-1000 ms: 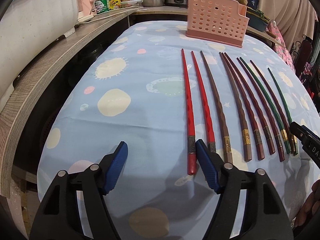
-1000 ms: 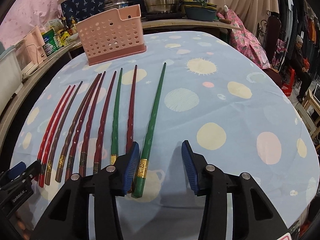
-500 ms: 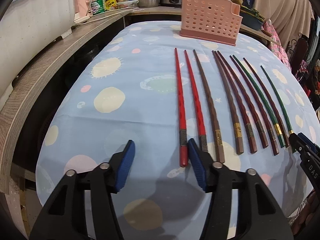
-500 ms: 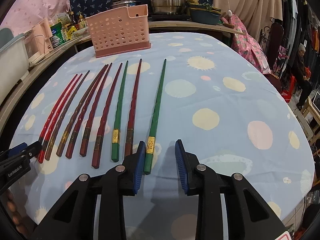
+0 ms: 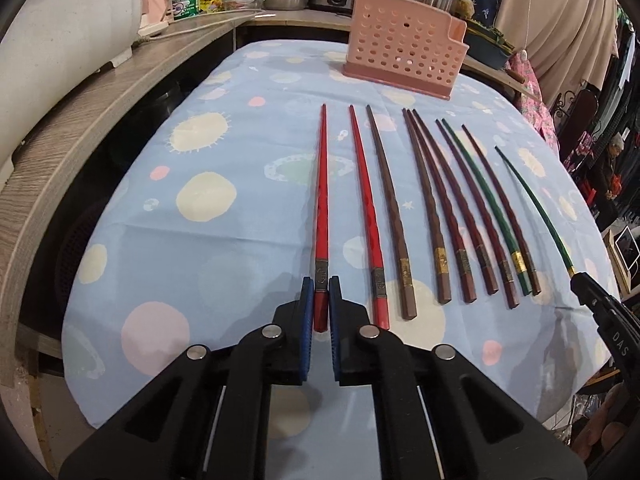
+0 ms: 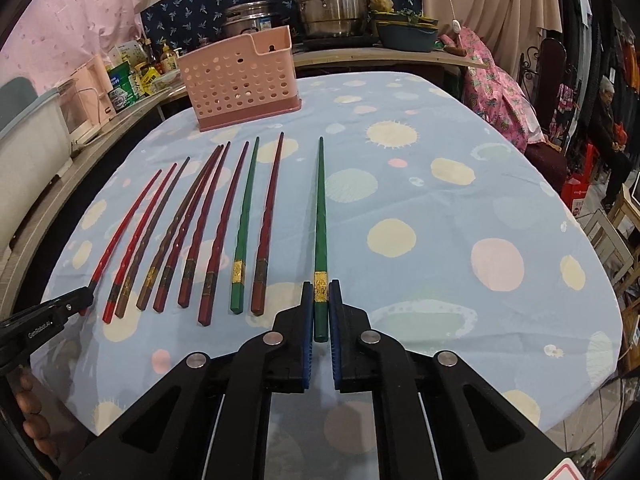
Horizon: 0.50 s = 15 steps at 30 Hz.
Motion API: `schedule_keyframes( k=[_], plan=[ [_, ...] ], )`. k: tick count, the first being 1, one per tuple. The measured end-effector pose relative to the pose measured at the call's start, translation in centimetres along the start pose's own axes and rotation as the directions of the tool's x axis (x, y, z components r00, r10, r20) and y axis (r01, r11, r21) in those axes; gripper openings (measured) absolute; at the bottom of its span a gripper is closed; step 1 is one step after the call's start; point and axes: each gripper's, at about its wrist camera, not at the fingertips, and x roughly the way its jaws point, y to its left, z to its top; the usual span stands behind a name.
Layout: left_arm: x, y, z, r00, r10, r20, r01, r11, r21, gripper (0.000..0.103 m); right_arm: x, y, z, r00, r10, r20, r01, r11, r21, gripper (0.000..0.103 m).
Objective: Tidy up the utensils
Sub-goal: 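Lift both held chopsticks and carry them over the pink basket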
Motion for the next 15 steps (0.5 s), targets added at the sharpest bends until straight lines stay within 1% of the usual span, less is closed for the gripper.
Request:
schedule_keyframes(
  k=[3,7,10,15],
  plan=[
    [-1.6,0.2,0.7,1.0,-0.011,0.026,0.012,1.0,-0.006,0.007,-1.6,-0.3,1.2,0.999,0.014,0.039,-0.015,1.0,0.009,0.007],
    [-3.9,0.6,2.3,0.996,-0.038,0.076,0.04,0.999,-0.019,0.007,-3.8,-0.4,3.6,0.994,0.022,0.11,-0.022,1.0,0.003,0.007],
    [-5.6,0.8,4.0,0.992,-0.048,0.117,0.052,0.998,-0.026,0.007,-5.2,-0.5,6.0,0.986,0.038,0.163,-0.039,0.999,0.001,0.007],
    [-7.7,0.8,7.9,0.98,-0.045,0.194,0.049,0.999,-0.018,0.007,-6.8,-0.7,10.4,0.968,0.065,0.243,-0.069,0.998,0.009,0.007]
  ],
)
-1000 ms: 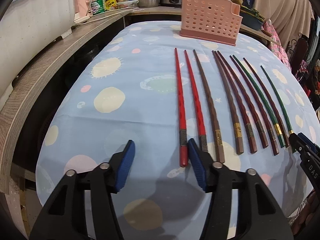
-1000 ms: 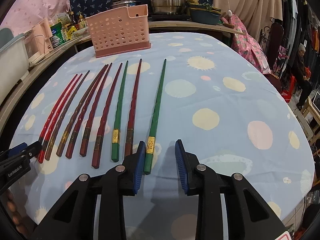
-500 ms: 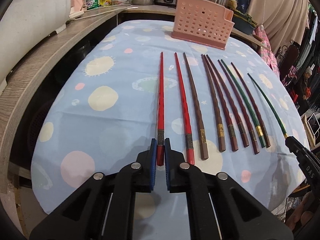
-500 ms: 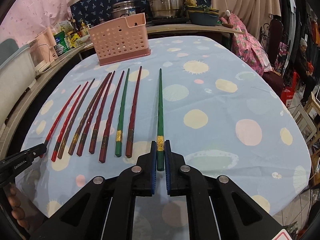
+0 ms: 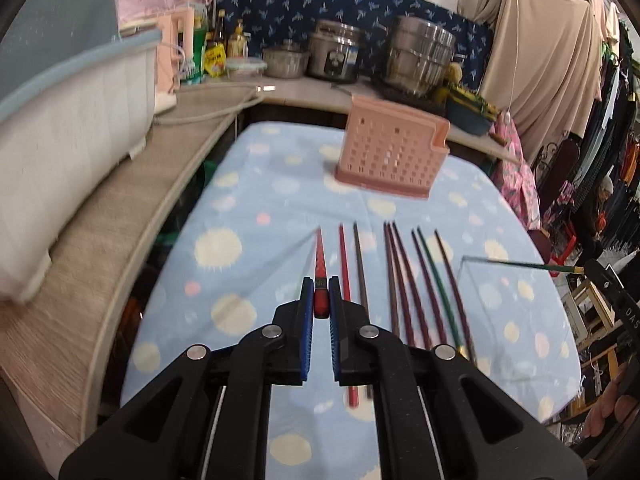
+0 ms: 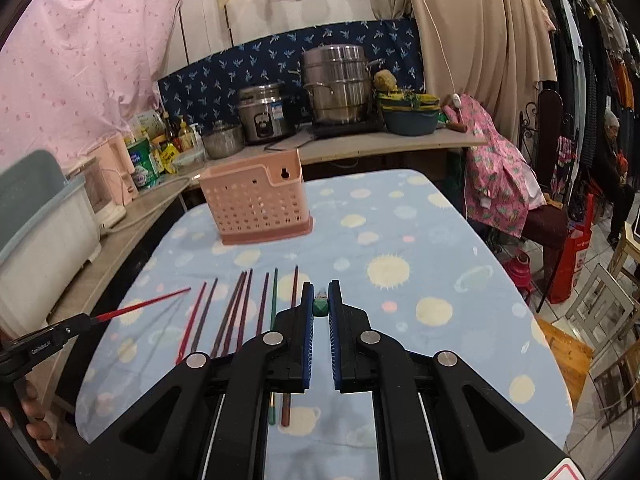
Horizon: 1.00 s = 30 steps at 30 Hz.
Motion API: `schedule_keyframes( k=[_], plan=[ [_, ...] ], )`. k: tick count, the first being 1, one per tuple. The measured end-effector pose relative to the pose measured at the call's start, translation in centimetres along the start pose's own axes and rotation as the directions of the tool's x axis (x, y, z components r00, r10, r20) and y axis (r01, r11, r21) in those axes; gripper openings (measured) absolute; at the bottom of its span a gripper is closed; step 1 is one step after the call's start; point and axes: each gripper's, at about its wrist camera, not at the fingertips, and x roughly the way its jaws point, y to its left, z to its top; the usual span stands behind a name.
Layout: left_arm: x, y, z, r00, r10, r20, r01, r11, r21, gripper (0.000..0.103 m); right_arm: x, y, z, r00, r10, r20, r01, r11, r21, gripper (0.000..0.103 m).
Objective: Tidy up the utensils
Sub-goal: 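Lift both held chopsticks and carry them over the pink basket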
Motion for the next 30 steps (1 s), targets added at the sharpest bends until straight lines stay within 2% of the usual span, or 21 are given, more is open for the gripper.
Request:
schedule_keyframes(
  k=[6,12,18,21,25,28,30],
  plan=[
    [0.2,-0.6,5.4,0.998,-0.01,0.056,0.011,1.0,-0.002,0.007,1.7,0.0,4.9,0.999,0.028,0.043,-0.029,1.0,0.007,0.007],
    [1.0,-1.2,10.6,0.993,0.009,0.12,-0.009,1.0,-0.005,0.007,3.3,-0.3,9.1,0.996,0.054,0.068,-0.056,0.998,0.028,0.007],
    [0.9,-2.3,15.4,0.984,-0.003,0.177,0.003,1.0,0.0,0.007,4.1,0.4,13.6,0.986,0.103,0.133,-0.11,0.993,0.045,0.007],
    [0.2,-3.2,18.2,0.971,-0.012,0.239,0.012,1.0,0.002,0.007,4.8,0.6,15.8,0.975,0.127,0.182,-0.14,0.988,0.06,0.007],
    [-0.5,-4.2,22.1,0.942,-0.017,0.336,0.023,1.0,-0.015,0.007,6.6,1.4,18.8,0.964,0.151,0.218,-0.169,0.983,0.068,0.007],
    [-0.7,-4.8,24.6,0.909,-0.031,0.416,0.05,0.998,-0.035,0.007,8.1,1.9,21.0,0.958,0.149,0.244,-0.173,0.982,0.078,0.007],
    [-0.3,-5.3,26.1,0.895,-0.029,0.444,0.052,0.998,-0.039,0.007,9.1,2.1,22.3,0.953,0.147,0.266,-0.174,0.981,0.084,0.007]
  ],
)
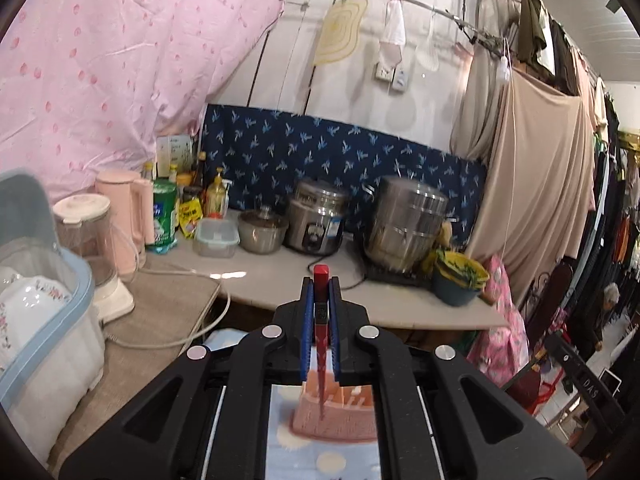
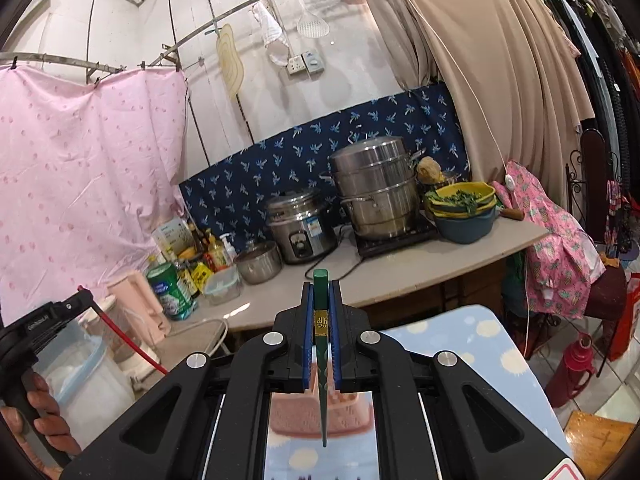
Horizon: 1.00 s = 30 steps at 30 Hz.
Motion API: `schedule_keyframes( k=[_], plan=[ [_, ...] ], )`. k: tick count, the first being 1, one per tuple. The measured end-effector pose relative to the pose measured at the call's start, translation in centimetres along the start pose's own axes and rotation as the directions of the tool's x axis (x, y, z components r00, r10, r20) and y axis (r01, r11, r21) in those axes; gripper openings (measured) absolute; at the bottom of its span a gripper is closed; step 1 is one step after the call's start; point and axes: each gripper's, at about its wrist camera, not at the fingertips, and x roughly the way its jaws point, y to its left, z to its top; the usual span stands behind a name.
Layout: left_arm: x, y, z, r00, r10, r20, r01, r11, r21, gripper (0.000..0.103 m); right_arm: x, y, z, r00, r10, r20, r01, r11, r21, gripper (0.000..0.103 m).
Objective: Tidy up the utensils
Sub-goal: 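Lift both held chopsticks and carry them over the pink basket, then open both tools to drop the chopsticks into the pink basket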
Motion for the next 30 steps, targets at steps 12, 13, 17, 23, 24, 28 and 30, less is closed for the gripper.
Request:
schedule_keyframes(
  k=[12,13,17,23,24,28,30],
  plan=[
    [7.8,-1.3,-1.5,0.999,0.041,-0.028,-0.04,0.998,0.048,0.007,8.6,-1.0,-0.6,0.999,-0.011,-0.038,0.011,1.0,0.012,0.007],
    [8.4,-1.0,-2.1,0.998,0.048,-0.039,-0.046,0.998,0.051,0.007,9.2,-1.2,-1.1,0.999,-0.01,-0.052,0.011,1.0,0.014,0.007],
    [10.1,0.0,-3.9,0.995,0.065,-0.081,-0.061,0.997,0.053,0.007,11.0,-1.6,-3.2,0.995,-0.022,-0.102,0.023,1.0,0.008,0.007],
    [11.5,1.2,-5.9,0.988,0.071,-0.139,-0.066,0.997,0.043,0.008,12.2,-2.2,-5.0,0.988,-0.048,-0.147,0.049,0.999,0.006,0.008],
    [11.4,1.2,-6.1,0.988,0.072,-0.14,-0.066,0.997,0.048,0.008,12.0,-2.2,-5.2,0.989,-0.054,-0.141,0.055,0.998,0.003,0.01],
    [10.8,1.5,-6.3,0.986,0.08,-0.144,-0.074,0.996,0.051,0.048,10.7,-2.2,-5.3,0.991,-0.068,-0.111,0.067,0.998,-0.011,0.025],
    [10.1,1.7,-6.4,0.986,0.086,-0.141,-0.08,0.996,0.046,0.058,9.6,-2.2,-5.1,0.993,-0.072,-0.089,0.071,0.997,-0.01,0.04]
  ],
)
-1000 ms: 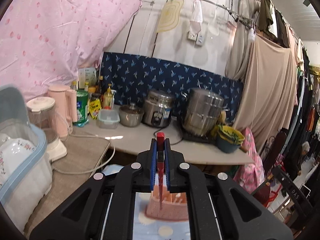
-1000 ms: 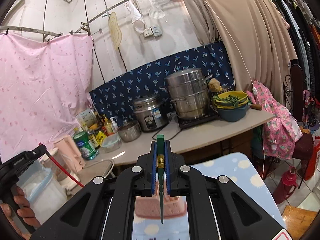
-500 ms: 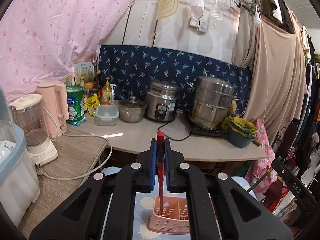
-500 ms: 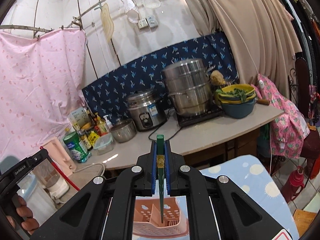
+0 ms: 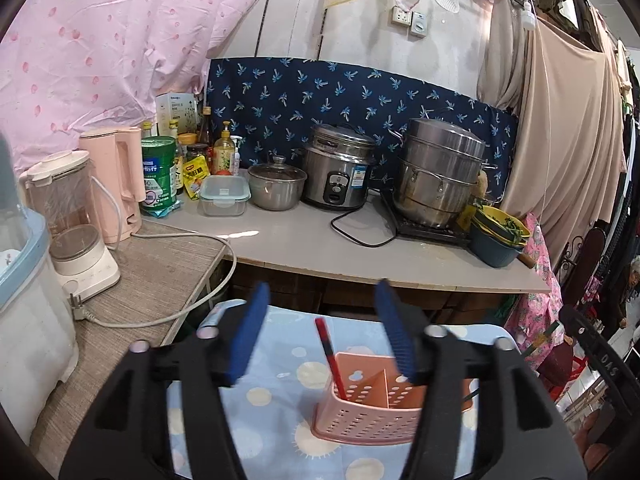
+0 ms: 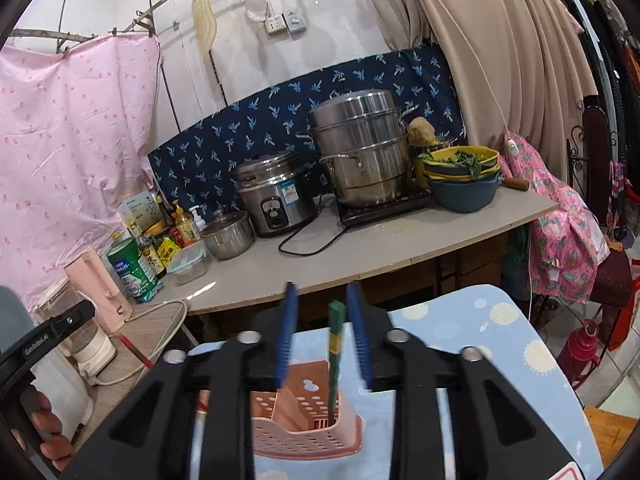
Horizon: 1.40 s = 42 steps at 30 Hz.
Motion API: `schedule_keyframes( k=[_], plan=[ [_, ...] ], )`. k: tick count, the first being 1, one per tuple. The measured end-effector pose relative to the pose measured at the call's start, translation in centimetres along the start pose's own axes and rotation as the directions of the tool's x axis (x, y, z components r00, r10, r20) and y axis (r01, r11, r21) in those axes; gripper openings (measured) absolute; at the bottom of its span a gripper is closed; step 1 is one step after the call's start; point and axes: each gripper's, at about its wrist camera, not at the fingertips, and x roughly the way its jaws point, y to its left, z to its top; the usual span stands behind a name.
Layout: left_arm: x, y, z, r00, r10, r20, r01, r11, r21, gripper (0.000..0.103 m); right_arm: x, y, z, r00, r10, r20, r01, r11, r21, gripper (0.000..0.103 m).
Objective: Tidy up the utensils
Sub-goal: 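Open both tools to drop the chopsticks into the pink basket, then move both open tools back down to the remaining chopsticks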
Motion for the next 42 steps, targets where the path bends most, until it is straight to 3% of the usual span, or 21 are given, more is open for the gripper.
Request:
schedule_keyframes(
  k=[10,16,27,42],
  plan=[
    [-5.0,1.0,-2.9,0.998,0.012,-0.055,-0.011,1.0,0.014,0.064,-6.4,-1.8,-2.0,1.0,0.021,-0.018,-0.021,0.999,0.031,0.047],
    [-8.4,1.6,-7.3,0.993,0.064,-0.104,-0.055,0.995,0.089,0.064,-10.4,-2.9,-6.0,0.996,0.022,-0.087,-0.019,0.999,0.041,0.047],
    [-12.6,3.0,-17.0,0.972,0.085,-0.219,-0.053,0.988,0.146,0.064,-17.2,-3.0,-14.5,0.983,-0.046,-0.177,0.04,0.998,-0.039,0.047],
    [-15.3,4.0,-25.6,0.938,0.089,-0.334,-0.047,0.99,0.132,0.064,-20.0,-2.4,-23.8,0.951,-0.122,-0.284,0.088,0.988,-0.129,0.047]
  ],
)
